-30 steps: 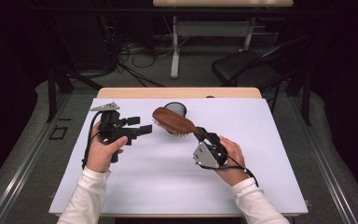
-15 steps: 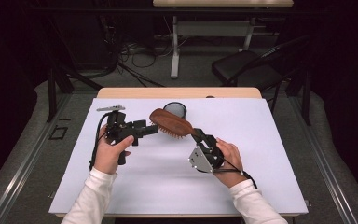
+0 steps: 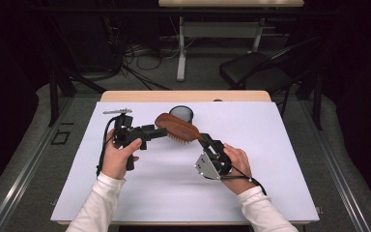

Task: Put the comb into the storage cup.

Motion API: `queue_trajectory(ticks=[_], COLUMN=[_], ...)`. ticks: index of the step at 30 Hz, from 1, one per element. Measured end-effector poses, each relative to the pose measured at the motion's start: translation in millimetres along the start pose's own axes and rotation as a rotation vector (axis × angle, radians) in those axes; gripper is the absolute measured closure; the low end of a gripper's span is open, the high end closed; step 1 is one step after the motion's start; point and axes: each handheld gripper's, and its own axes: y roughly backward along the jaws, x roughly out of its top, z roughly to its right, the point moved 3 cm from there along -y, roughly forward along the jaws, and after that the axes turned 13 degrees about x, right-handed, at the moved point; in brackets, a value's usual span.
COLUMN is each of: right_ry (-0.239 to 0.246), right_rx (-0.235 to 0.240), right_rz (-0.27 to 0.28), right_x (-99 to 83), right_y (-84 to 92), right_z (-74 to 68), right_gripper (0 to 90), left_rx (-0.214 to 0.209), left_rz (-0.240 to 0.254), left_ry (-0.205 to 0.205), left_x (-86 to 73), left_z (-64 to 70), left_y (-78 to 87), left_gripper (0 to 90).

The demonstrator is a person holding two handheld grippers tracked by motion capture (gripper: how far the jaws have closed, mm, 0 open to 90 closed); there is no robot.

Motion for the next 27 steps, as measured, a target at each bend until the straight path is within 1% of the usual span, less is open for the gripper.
queue_trajectory(ticks=[3, 4, 6, 7, 9, 10, 15, 16, 18, 19, 20, 21, 22, 23, 24, 26, 27], right_ry=[0.016, 0.011, 0.023, 0.02, 0.03, 0.032, 0.042, 0.044, 0.047, 0.033, 0.049, 0.049, 0.055, 0.048, 0.052, 0.053, 0.051], right_rx=[-0.007, -0.006, -0.01, -0.01, -0.016, -0.016, -0.02, -0.02, -0.019, -0.015, -0.017, -0.02, -0.018, -0.018, -0.02, -0.024, -0.022], right_rz=[-0.002, -0.001, -0.007, -0.01, -0.008, -0.005, 0.001, -0.006, 0.001, -0.003, -0.001, 0.004, 0.004, 0.001, 0.005, 0.005, 0.0], right_x=[0.3, 0.2, 0.7, 0.9, 1.8, 2.2, 3.7, 3.9, 4.4, 4.4, 4.9, 5.2, 5.6, 5.6, 6.0, 6.5, 6.6], right_y=[-0.3, -0.5, 0.0, 0.4, 0.8, 0.6, -0.3, -0.2, -0.7, -0.6, -0.8, -1.2, -1.5, -1.3, -1.5, -1.5, -1.2], right_z=[-0.7, -1.4, -1.6, -2.1, -2.2, -2.5, -4.8, -5.3, -5.8, -7.0, -6.4, -6.7, -6.5, -7.3, -7.4, -7.6, -7.4], right_gripper=[78.1, 78.1, 78.1, 78.1, 78.0, 78.0, 78.1, 78.0, 78.0, 78.0, 78.0, 78.0, 78.0, 78.0, 78.0, 78.0, 78.0], left_rx=[0.009, 0.01, 0.01, 0.009, 0.003, 0.0, -0.01, -0.012, -0.017, -0.02, -0.021, -0.022, -0.024, -0.032, -0.037, -0.032, -0.032], left_rz=[-0.009, -0.009, -0.009, -0.012, -0.014, -0.014, -0.017, -0.019, -0.019, -0.018, -0.019, -0.021, -0.023, -0.023, -0.025, -0.026, -0.028], left_ry=[0.011, 0.021, 0.033, 0.042, 0.052, 0.064, 0.079, 0.087, 0.101, 0.105, 0.108, 0.104, 0.11, 0.109, 0.115, 0.119, 0.114], left_x=[-1.0, -1.3, -1.8, -1.9, -1.9, -1.9, -0.7, -0.5, 0.2, 0.5, 0.7, 1.0, 1.2, 1.5, 1.7, 2.4, 2.7], left_z=[-2.1, -2.8, -4.9, -5.3, -6.8, -6.7, -7.3, -7.2, -7.3, -7.2, -6.8, -6.9, -6.0, -5.6, -4.4, -2.6, -2.3], left_y=[-2.1, -3.1, -4.7, -5.1, -6.9, -7.9, -12.1, -12.6, -14.4, -15.3, -16.2, -17.3, -18.4, -19.4, -20.5, -22.4, -23.0], left_gripper=[15.1, 15.1, 15.1, 15.1, 15.2, 15.2, 15.3, 15.3, 15.3, 15.3, 15.3, 15.3, 15.3, 15.3, 15.3, 15.1, 15.1])
